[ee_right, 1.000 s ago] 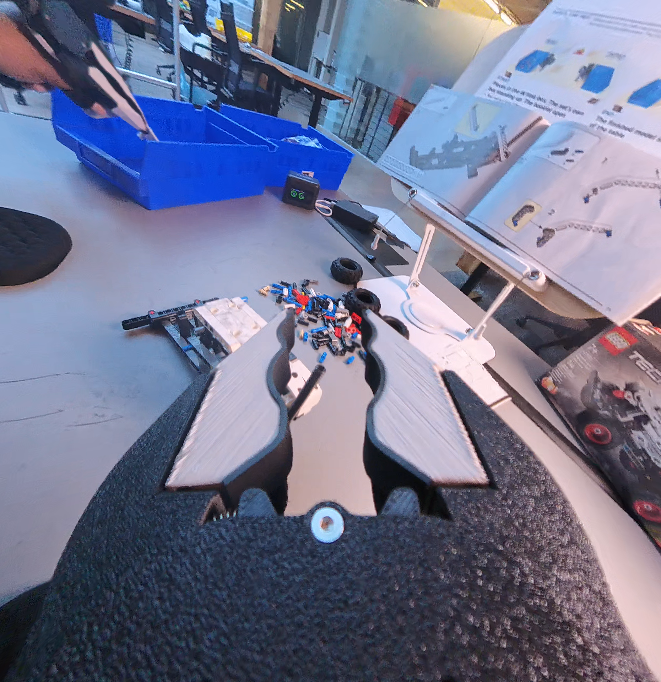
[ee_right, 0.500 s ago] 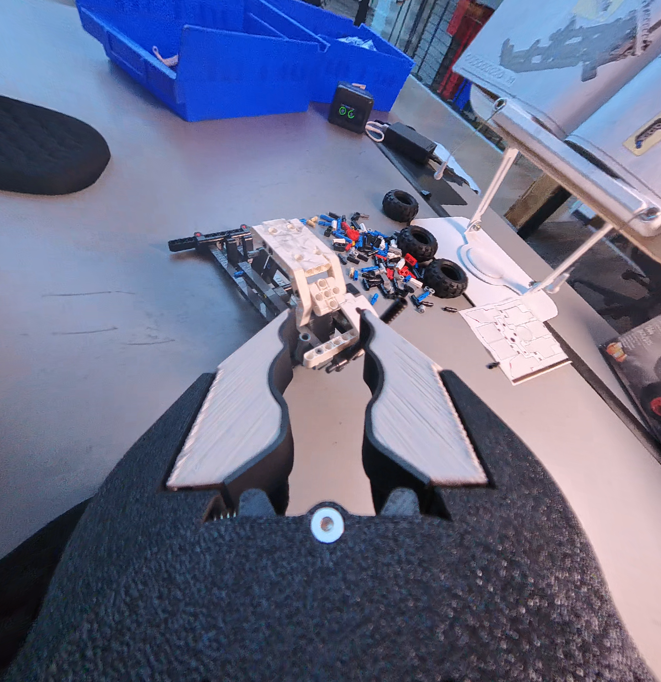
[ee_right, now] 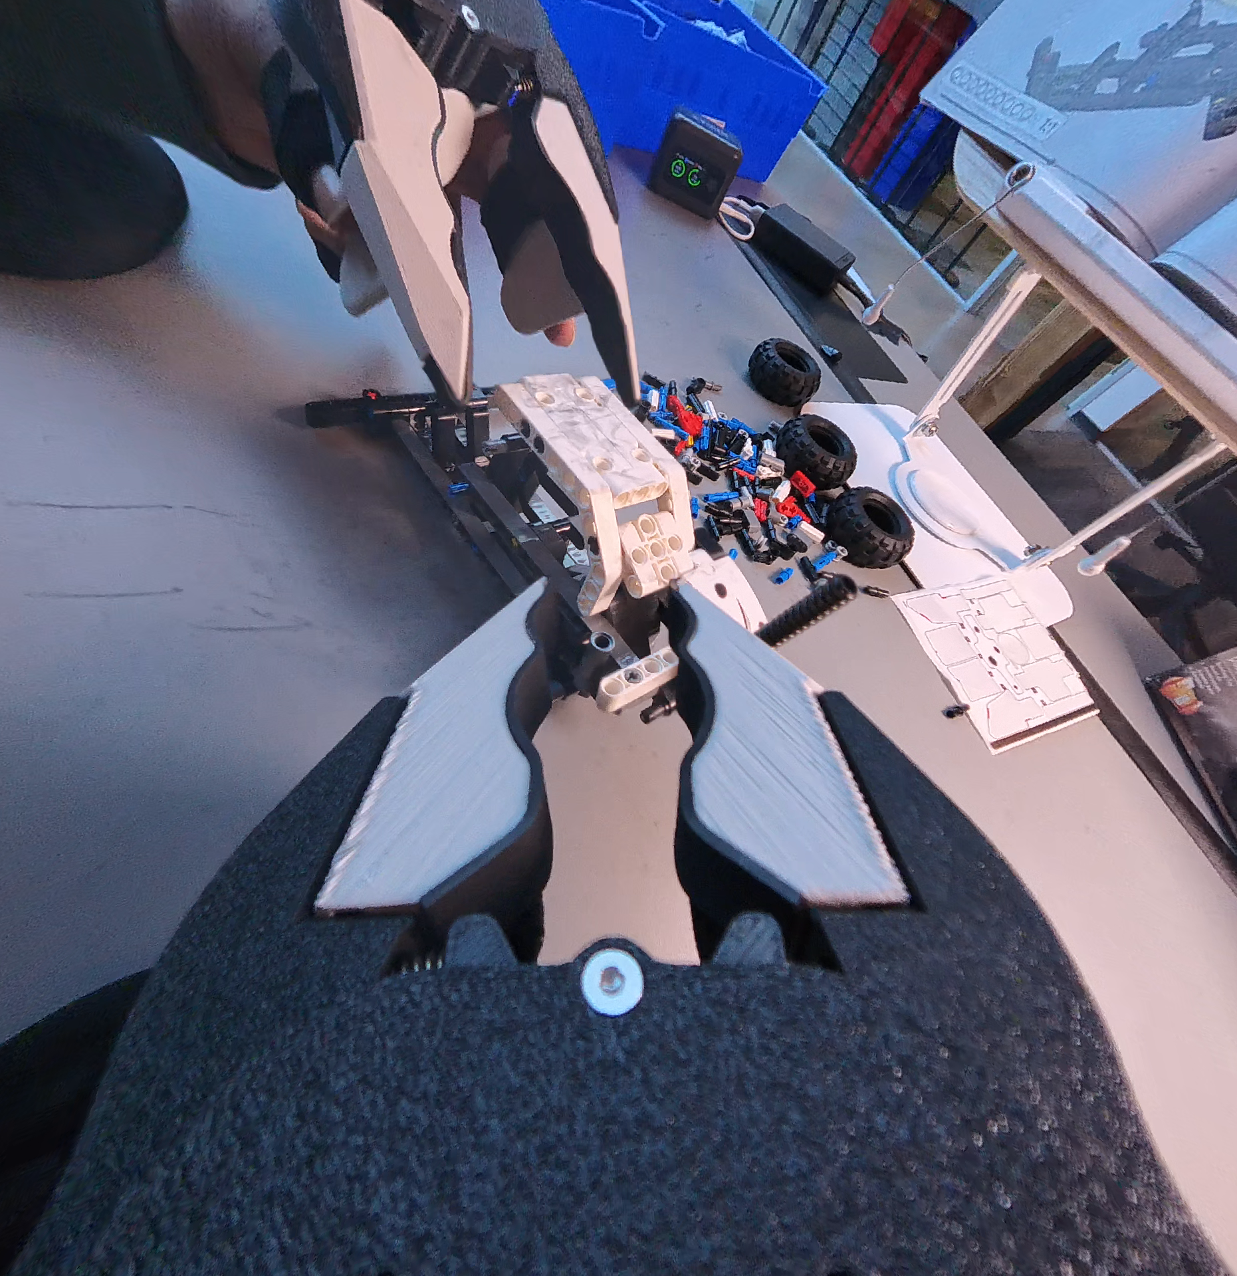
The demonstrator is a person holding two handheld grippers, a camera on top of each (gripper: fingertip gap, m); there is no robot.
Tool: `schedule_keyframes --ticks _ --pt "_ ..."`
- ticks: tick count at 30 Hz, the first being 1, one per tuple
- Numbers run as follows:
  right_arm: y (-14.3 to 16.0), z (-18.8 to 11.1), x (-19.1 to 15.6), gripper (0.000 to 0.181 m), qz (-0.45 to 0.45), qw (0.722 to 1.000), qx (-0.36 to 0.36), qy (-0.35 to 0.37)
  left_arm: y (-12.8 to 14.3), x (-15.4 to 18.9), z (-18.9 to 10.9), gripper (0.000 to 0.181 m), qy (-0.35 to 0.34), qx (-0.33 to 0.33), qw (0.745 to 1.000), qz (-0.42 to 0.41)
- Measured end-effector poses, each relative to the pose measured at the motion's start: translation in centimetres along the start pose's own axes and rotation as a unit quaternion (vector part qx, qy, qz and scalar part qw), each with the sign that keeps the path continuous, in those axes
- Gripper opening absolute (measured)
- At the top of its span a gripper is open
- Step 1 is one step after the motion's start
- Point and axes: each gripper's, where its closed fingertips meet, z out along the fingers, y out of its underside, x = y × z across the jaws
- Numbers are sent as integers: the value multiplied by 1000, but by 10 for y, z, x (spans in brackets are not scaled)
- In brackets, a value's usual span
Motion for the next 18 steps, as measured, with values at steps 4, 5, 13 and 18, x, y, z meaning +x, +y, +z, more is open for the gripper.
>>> schedule_keyframes --ticks 4,5,13,18 --pt "1 -11 6 26 18 1000 17 1 0 2 17 55 6 -14 1000 27" --pt "2 -14 9 26 23 1000 19 6 1 2 18 55 5 -16 999 35" --pt "-11 -38 -8 24 78 989 90 -93 10 25 2 54 101 -15 993 53" --pt "-51 -67 -4 29 151 954 202 -161 16 51 -8 53 197 -12 978 71"
